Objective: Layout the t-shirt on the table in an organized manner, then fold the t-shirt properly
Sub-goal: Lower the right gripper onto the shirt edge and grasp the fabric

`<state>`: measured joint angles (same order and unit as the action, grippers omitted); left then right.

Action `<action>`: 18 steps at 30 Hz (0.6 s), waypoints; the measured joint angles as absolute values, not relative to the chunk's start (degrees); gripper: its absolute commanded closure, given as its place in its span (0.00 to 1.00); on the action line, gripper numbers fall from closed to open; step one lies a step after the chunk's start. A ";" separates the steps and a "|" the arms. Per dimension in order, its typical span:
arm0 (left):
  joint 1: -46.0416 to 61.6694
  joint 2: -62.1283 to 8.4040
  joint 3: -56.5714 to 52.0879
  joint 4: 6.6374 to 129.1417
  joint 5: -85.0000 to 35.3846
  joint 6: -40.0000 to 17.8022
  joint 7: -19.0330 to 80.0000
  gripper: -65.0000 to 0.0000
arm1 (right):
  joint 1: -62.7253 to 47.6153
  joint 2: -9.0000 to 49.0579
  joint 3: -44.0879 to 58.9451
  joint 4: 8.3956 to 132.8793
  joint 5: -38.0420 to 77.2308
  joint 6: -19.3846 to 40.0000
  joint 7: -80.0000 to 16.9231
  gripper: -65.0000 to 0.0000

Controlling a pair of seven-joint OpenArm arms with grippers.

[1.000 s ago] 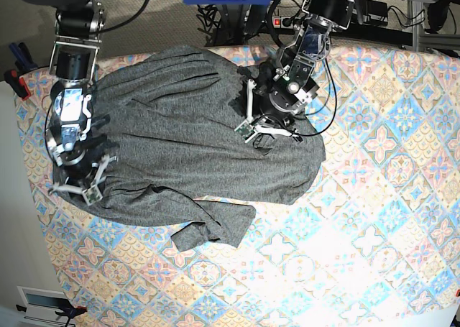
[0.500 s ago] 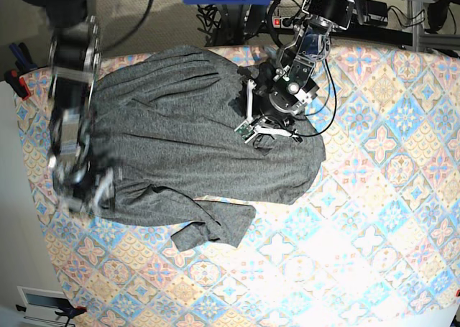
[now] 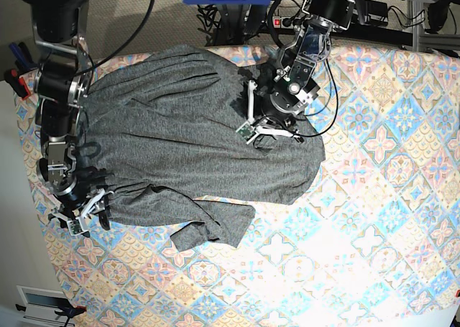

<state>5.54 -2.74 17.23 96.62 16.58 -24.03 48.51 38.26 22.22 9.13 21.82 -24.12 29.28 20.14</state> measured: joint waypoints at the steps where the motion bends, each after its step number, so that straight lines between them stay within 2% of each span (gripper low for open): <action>1: 5.54 -2.72 17.23 96.62 16.58 -24.03 48.53 0.68 | 38.11 22.20 9.15 20.21 -25.43 29.28 20.43 0.49; 4: 5.56 -2.70 17.26 96.62 16.56 -24.05 48.51 0.68 | 36.80 22.20 9.15 16.69 -30.35 29.32 21.02 0.49; 5: 5.56 -2.70 17.26 96.62 16.56 -24.05 48.51 0.68 | 36.03 22.15 9.15 16.34 -30.11 29.06 23.97 0.49; 8: 5.63 -2.70 17.28 96.62 16.56 -24.05 48.51 0.68 | 37.15 22.24 9.32 16.53 -34.83 29.30 22.90 0.49; 15: 5.98 -2.70 17.34 96.62 16.56 -24.01 48.49 0.68 | 36.97 22.09 9.37 16.75 -36.97 28.88 24.14 0.49; 18: 6.02 -2.68 17.37 96.62 16.53 -24.03 48.47 0.68 | 37.17 22.13 9.15 16.75 -37.50 29.19 23.46 0.57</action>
